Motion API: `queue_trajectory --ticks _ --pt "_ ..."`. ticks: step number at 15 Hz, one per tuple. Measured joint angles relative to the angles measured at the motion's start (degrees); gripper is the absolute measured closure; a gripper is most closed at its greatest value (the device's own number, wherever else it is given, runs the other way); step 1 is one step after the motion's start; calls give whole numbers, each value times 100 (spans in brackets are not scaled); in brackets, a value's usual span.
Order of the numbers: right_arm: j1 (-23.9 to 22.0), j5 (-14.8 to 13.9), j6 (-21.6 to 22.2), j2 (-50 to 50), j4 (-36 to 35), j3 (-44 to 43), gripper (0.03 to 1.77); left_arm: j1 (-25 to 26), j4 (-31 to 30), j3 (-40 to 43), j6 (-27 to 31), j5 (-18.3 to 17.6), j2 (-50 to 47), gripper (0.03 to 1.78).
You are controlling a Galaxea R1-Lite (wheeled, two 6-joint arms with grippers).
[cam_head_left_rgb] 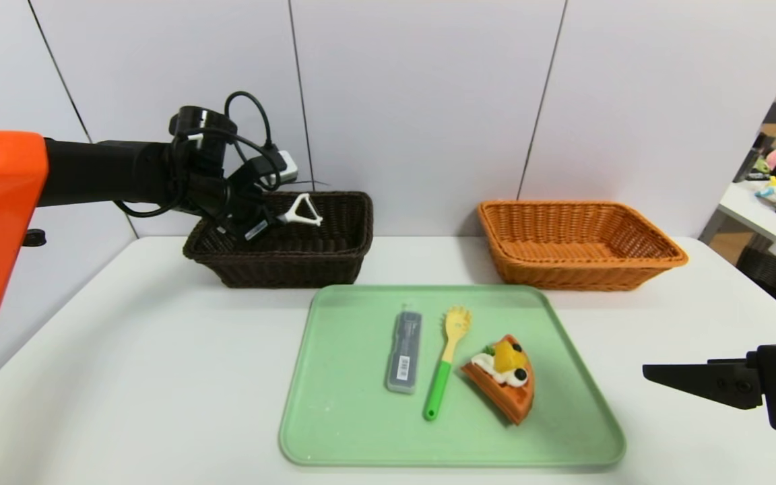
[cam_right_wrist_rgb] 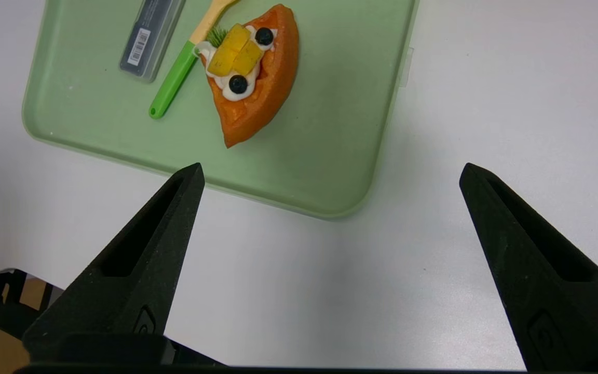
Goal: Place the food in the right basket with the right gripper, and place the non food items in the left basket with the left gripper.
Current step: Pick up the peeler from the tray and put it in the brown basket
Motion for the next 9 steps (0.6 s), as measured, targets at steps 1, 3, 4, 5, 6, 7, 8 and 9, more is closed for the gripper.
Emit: queue_trajectory --ticks 1,3,4,5,6,7,8,9 --pt "-2 2 0 0 -1 2 10 0 9 -2 -11 0 13 108" --pt "-11 2 2 0 -4 2 10 0 11 -11 -33 0 24 86" --pt "-27 5 0 0 -4 2 10 0 15 -30 -52 0 24 77" --pt "-30 5 0 0 -6 -2 10 0 22 -52 -157 0 20 69" --pt "-33 6 2 0 -11 -9 10 0 37 -90 -347 0 5 62" --pt "-35 5 -2 -2 -6 -15 10 0 111 -167 -617 16 -26 55" --pt "-35 0 -6 -6 -6 -28 10 -2 290 -319 -926 44 -68 50" --pt "-35 2 -13 -13 -9 -37 10 -4 571 -518 -1224 79 -113 45"
